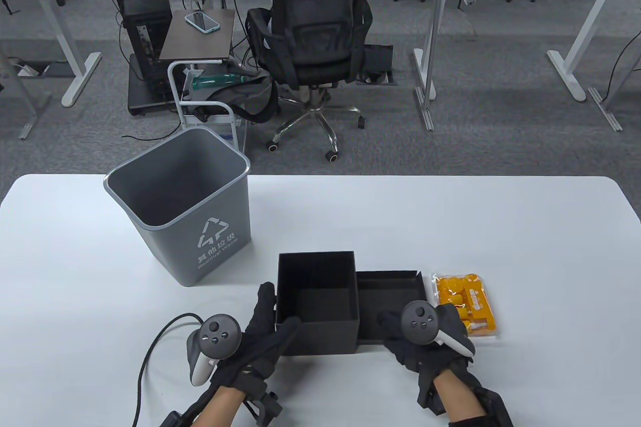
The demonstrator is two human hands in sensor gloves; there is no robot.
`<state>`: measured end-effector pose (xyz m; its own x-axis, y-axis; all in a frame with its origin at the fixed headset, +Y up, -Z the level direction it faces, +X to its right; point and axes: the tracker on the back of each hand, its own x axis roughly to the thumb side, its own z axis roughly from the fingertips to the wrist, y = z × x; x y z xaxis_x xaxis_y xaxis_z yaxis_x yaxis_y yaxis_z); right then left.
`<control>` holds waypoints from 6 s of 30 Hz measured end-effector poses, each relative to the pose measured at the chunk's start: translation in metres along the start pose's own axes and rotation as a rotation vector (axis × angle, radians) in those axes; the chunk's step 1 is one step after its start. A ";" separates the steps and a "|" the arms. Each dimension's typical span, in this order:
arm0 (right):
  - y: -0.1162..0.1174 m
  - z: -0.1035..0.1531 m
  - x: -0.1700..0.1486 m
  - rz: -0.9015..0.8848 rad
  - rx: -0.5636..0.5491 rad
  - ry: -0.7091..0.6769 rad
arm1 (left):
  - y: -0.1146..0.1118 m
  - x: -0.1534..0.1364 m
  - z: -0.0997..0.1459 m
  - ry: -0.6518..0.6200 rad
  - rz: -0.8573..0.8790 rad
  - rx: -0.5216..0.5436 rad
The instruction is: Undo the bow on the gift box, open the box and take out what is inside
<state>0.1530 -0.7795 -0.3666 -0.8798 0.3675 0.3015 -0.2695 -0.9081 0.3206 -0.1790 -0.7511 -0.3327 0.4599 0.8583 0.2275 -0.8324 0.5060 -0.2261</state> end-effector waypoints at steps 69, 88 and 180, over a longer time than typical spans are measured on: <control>0.006 -0.050 -0.026 -1.669 -0.306 -0.140 | 0.003 0.000 -0.003 -0.051 0.153 0.015; 0.000 -0.051 0.018 -1.408 -0.408 -0.070 | 0.005 -0.004 -0.002 -0.066 0.303 0.055; -0.040 0.048 0.023 -0.111 -0.544 0.045 | 0.049 0.033 0.023 -0.046 -0.818 0.218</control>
<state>0.1619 -0.7249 -0.3297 -0.8471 0.4692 0.2498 -0.5147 -0.8413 -0.1651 -0.2121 -0.6998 -0.3146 0.9342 0.2224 0.2788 -0.2859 0.9343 0.2128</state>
